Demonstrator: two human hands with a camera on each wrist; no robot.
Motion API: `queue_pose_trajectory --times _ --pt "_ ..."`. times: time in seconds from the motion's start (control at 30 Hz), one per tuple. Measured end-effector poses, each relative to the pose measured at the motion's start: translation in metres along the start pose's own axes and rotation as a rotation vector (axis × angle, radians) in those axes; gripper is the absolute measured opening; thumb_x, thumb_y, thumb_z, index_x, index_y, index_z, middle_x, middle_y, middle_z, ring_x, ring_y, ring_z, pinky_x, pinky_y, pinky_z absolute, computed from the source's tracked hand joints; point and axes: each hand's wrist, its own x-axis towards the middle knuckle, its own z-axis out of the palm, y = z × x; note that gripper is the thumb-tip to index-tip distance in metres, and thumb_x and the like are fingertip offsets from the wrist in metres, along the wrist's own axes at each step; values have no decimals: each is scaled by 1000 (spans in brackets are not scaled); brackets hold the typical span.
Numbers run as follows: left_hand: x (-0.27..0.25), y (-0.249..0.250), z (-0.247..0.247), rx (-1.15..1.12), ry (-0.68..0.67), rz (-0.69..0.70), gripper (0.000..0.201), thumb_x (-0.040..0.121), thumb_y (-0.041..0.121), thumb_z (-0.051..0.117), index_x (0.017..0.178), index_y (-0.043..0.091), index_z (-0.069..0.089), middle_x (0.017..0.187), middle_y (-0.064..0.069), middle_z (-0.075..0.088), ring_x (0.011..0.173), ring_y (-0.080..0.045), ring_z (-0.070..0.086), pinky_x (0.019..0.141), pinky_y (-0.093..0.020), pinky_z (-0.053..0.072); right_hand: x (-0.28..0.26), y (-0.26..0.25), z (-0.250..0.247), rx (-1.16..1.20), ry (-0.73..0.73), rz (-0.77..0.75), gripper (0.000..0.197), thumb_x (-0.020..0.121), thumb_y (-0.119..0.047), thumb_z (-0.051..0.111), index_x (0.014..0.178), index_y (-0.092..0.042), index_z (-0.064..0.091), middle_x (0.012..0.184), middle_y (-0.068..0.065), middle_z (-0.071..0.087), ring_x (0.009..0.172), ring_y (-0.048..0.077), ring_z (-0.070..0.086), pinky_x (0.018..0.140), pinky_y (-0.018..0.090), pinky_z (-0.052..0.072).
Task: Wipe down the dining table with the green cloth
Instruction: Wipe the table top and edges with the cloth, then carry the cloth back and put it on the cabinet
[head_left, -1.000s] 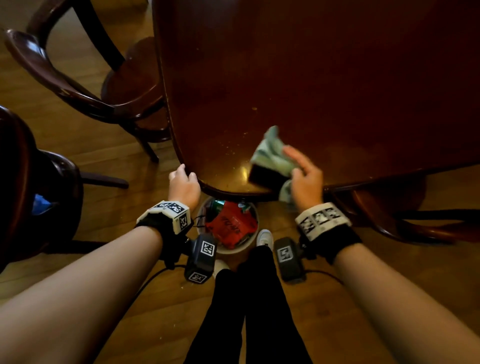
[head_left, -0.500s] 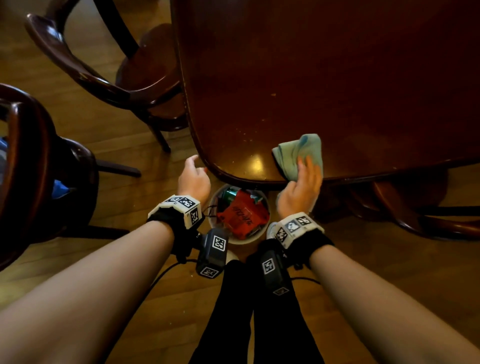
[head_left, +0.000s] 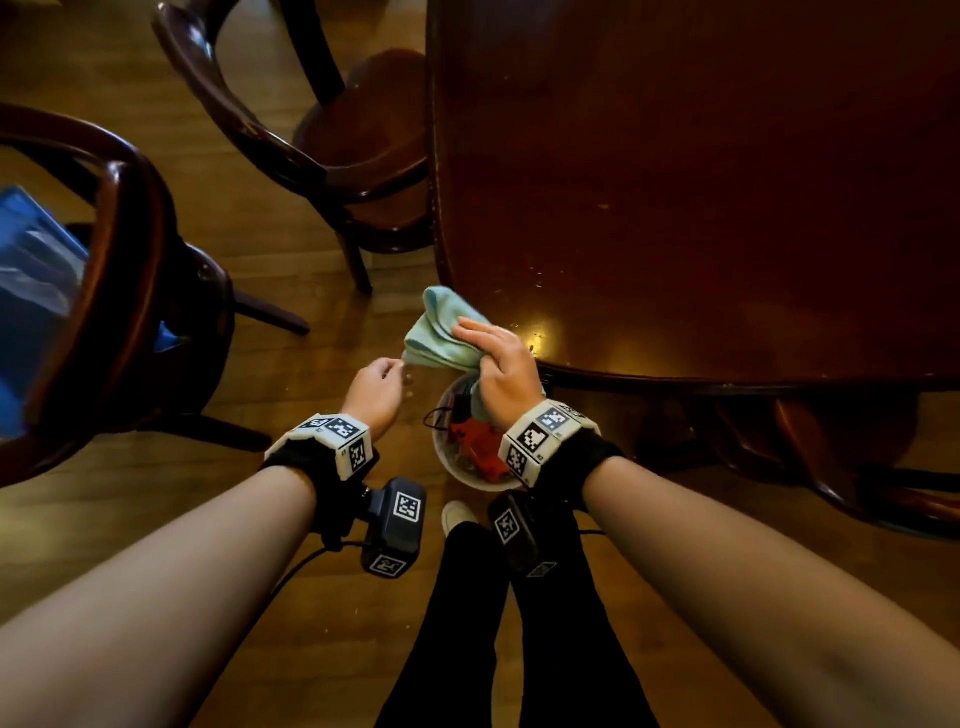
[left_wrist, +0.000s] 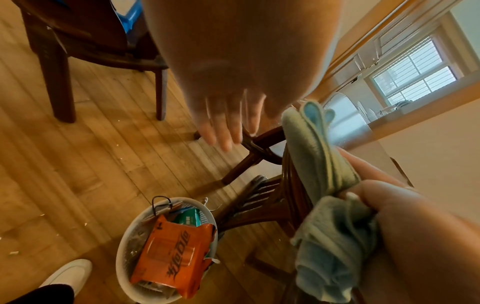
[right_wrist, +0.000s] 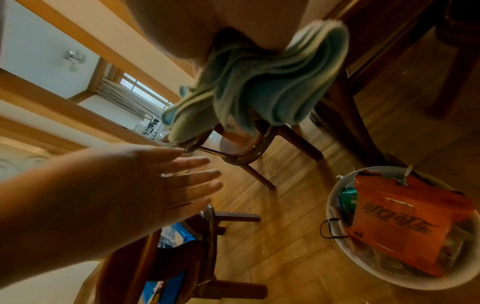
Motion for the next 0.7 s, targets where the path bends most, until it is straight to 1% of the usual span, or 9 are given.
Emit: queue_pose_trajectory --times 0.1,0.17,0.27,0.4,0.47,0.53,0.6,0.63,0.7 --pt "-25 19 4 -277 -173 -87 35 99 31 33 112 10 57 114 -9 60 95 -25 59 78 -31 47 -12 -15 -9 59 -87 -3 53 77 -8 32 121 -11 60 134 6 55 129 18 45 114 40 34" --pt "-48 32 1 -484 -241 -104 40 99 37 30 110 13 59 110 -10 62 95 -26 61 85 -34 48 -23 -28 -16 40 -152 -38 53 80 -5 34 129 -12 53 137 7 52 129 17 44 114 36 34" --pt "-77 43 -8 -731 -260 -74 39 97 29 28 103 12 63 101 -12 67 93 -25 63 92 -38 47 -31 -47 -25 -69 -257 -84 53 85 1 40 136 -14 44 140 6 48 129 17 42 111 26 30" --pt "-108 39 -10 -1026 -204 -83 36 90 29 38 85 11 69 84 -10 63 72 -21 62 69 -34 47 -44 -71 -29 -186 -463 -197 50 85 -1 47 133 -13 46 144 3 43 134 14 34 112 22 22" --pt "-124 29 -7 -1144 -175 -121 43 91 35 42 75 13 76 79 -10 70 65 -21 68 61 -30 54 -53 -76 -28 -156 -583 -230 45 84 -4 46 128 -12 53 140 -1 46 130 9 35 112 23 22" --pt "-141 14 -4 -1157 -130 -170 37 91 36 47 81 14 76 85 -11 72 70 -21 70 62 -32 57 -60 -75 -24 -46 -656 -198 41 81 -7 44 118 -15 61 125 -3 56 118 9 45 108 28 33" --pt "-158 -11 -5 -1104 -50 -226 22 92 25 51 94 13 70 91 -11 72 73 -21 71 64 -35 58 -66 -72 -13 70 -649 -99 38 78 -10 44 108 -20 65 106 0 65 99 15 58 91 35 48" --pt "-172 -31 -11 -1113 32 -262 18 92 19 51 95 11 67 85 -10 74 70 -21 71 64 -38 59 -74 -74 1 72 -654 -80 36 78 -8 45 105 -19 66 100 2 67 92 16 61 85 35 50" --pt "-197 -68 -24 -1124 146 -325 16 91 11 51 89 8 66 70 -10 73 61 -22 70 63 -38 57 -85 -73 30 28 -633 -73 35 81 0 45 104 -17 65 103 4 68 95 16 62 87 32 51"
